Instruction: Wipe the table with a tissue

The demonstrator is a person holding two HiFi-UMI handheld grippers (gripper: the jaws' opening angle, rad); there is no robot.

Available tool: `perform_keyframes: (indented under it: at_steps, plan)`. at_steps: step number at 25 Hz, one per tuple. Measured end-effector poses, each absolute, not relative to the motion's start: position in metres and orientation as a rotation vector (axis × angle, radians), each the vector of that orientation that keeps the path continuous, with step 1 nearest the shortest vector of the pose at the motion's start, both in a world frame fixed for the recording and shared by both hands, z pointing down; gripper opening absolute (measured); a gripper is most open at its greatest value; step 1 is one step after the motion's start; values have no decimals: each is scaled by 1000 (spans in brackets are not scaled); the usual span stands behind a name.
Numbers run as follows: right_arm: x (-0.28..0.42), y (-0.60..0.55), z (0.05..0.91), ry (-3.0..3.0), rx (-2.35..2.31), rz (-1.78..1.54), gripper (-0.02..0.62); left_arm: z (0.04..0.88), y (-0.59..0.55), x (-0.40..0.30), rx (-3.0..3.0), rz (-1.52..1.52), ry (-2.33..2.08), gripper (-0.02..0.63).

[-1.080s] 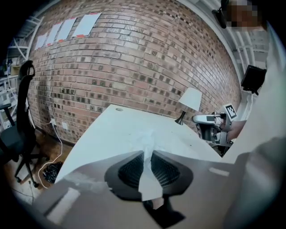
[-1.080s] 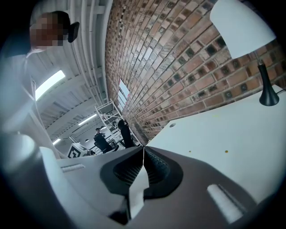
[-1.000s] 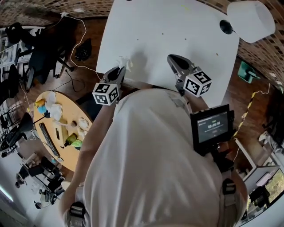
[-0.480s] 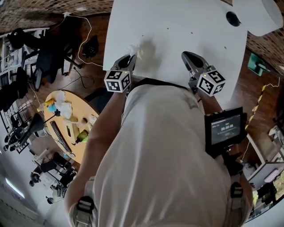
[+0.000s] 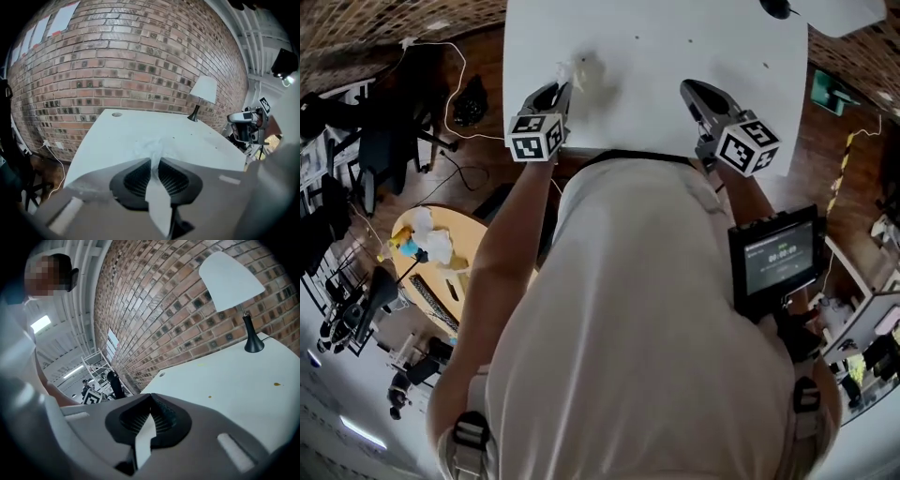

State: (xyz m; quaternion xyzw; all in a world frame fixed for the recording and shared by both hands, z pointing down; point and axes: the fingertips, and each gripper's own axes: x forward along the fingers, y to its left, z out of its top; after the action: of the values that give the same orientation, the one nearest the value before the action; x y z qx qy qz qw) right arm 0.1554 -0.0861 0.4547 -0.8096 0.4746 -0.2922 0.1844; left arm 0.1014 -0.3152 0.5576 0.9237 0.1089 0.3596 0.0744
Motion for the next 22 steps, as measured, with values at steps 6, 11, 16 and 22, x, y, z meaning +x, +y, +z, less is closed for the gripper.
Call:
perform_keyframes:
  at_steps: [6,11,16,22]
  plan:
    - [167,-90,450,1260,-2308,-817,8,559,-349,122,2772,1092,256,58]
    - [161,-91,443,1227,-2331,-825,8,571,-372,126,2770,1107,230,60]
    - [161,-86,441,1211,-2347,-824,8,572,-366,138,2786,1123,257,60]
    - [160,-87,447,1235,-2343,-824,8,583,-356,144,2822,1174,305,60]
